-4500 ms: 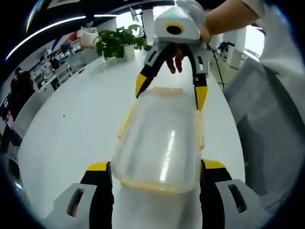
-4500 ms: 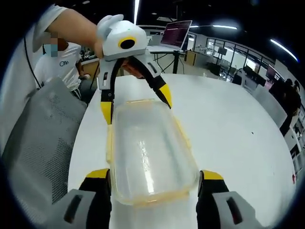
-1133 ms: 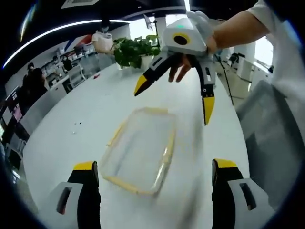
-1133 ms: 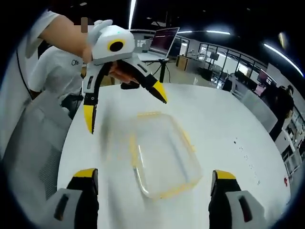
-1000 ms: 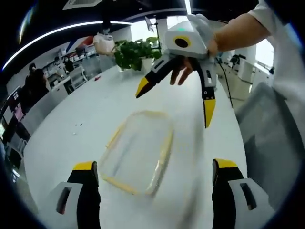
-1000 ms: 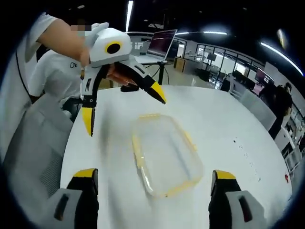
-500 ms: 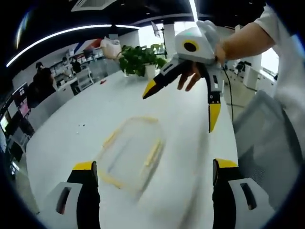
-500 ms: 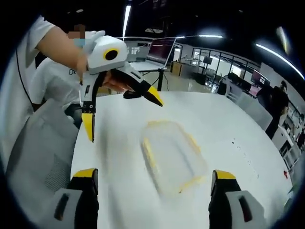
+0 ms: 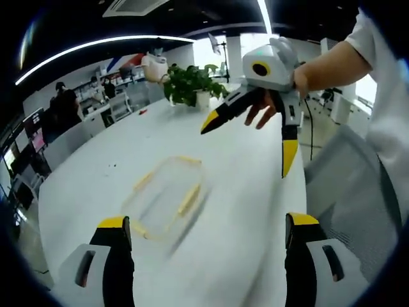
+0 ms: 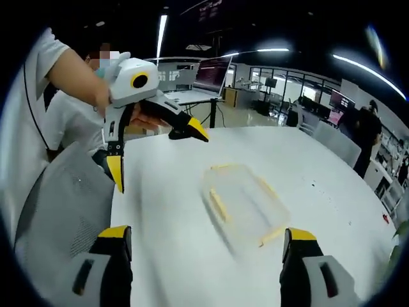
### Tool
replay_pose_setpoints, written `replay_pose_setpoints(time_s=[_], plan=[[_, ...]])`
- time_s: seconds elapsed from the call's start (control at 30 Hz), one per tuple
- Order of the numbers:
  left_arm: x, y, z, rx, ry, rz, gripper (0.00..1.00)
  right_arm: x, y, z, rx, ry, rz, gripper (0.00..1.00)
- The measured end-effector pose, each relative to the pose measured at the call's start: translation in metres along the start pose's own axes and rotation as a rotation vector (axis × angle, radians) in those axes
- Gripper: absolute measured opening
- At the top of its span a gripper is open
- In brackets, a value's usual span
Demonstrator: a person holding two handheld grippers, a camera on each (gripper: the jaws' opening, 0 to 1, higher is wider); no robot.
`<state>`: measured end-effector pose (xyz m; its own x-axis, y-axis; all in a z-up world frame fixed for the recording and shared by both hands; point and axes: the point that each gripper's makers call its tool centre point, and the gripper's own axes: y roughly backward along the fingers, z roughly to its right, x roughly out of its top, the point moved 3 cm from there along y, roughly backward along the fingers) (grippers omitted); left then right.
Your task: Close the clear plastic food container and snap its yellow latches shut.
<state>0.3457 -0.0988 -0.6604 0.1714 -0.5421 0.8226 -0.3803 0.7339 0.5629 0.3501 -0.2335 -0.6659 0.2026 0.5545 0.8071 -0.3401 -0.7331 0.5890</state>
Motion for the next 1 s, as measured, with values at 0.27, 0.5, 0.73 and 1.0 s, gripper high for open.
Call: replay_pose_setpoints(time_s=[0.27,0.5,0.73,1.0], plan=[[0.003,0.008,0.012,0.005,0.039,0.041,0.99,-0.003,0.009,-0.017,-0.007,-0.027,0.008,0.99],[-0.001,0.015,0.022,0.015,0.066,0.047,0.99,-0.001,0.014,-0.036,-0.023,-0.041,0.030,0.99],[-0.002,0.023,0.036,0.034,0.105,0.061,0.99,-0.003,0.021,-0.052,-0.036,-0.075,0.052,0.99],[-0.005,0.027,0.054,0.040,0.126,0.079,0.99,-0.003,0.030,-0.067,-0.050,-0.129,0.095,0.99]])
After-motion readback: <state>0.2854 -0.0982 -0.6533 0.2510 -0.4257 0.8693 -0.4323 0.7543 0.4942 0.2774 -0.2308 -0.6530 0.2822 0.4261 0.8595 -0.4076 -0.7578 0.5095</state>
